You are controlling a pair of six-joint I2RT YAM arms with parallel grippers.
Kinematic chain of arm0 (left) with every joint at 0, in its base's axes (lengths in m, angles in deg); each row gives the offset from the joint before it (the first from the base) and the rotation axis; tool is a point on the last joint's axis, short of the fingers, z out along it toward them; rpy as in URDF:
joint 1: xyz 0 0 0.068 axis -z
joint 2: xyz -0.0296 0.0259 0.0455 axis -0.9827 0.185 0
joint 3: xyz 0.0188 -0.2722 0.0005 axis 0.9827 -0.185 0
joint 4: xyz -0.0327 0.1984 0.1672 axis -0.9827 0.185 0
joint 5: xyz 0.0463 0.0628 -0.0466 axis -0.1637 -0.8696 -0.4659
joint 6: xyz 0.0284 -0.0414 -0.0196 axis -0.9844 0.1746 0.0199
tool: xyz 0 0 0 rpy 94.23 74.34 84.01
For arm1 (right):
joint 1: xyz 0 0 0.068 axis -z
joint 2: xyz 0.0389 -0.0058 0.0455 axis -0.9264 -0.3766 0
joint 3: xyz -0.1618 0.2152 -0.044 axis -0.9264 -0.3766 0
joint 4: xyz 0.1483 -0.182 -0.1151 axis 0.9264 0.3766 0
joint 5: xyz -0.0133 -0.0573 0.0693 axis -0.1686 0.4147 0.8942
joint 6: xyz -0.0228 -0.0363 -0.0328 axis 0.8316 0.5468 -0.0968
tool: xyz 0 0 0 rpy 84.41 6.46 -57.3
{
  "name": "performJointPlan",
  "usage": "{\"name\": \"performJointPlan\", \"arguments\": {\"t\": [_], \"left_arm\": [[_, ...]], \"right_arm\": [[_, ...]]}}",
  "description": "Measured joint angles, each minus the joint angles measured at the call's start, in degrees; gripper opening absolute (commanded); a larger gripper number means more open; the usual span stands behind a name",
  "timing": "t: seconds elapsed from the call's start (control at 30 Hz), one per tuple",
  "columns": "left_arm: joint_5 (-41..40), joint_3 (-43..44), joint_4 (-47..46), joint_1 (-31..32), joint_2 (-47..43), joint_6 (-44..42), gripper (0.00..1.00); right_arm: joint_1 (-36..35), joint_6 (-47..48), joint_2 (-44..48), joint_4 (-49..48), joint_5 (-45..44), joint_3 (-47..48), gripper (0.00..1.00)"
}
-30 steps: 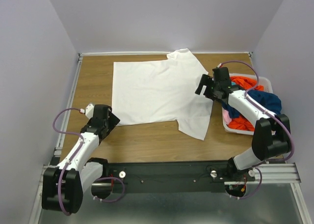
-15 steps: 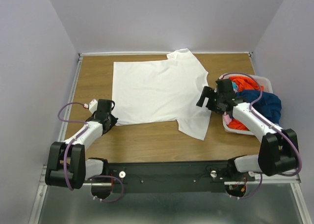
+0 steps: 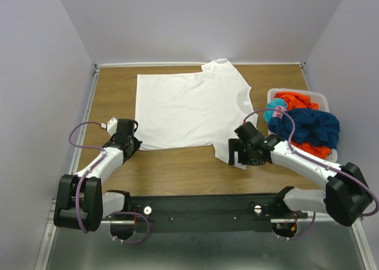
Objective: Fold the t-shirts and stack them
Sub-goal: Fold the tshirt
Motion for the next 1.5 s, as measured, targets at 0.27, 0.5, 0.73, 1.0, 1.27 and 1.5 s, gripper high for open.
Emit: {"name": "performJointPlan", "arguments": {"t": [0.27, 0.5, 0.73, 1.0, 1.27, 1.5], "left_arm": [[-0.79, 0.02, 0.17, -0.07, -1.18, -0.39, 0.0], [-1.01, 0.02, 0.35, -0.07, -2.86, -0.44, 0.0], [-1.09, -0.5, 1.05, -0.07, -6.67, 0.02, 0.0], [-2.21, -1.49, 3.37, -0.13, -13.53, 0.55, 0.0], [-2.38, 4.74, 3.39, -0.39, -7.91, 0.22, 0.0], [-2.36, 12.61, 1.27, -1.09, 0.09, -1.14, 0.0]], "right_arm": [[-1.05, -0.87, -7.32, 0.92, -4.39, -0.94, 0.81], [-1.33, -2.08, -9.03, -1.36, -5.33, -0.81, 0.13], [-2.93, -4.24, -5.84, -2.08, -4.79, -2.75, 0.01], [-5.84, -7.1, 4.15, 2.51, -6.47, -1.14, 0.01], [-1.79, -4.68, -2.97, 2.91, -13.92, 13.05, 0.01], [6.05, 0.52, -10.21, -0.81, -14.75, 22.95, 0.01]]}}
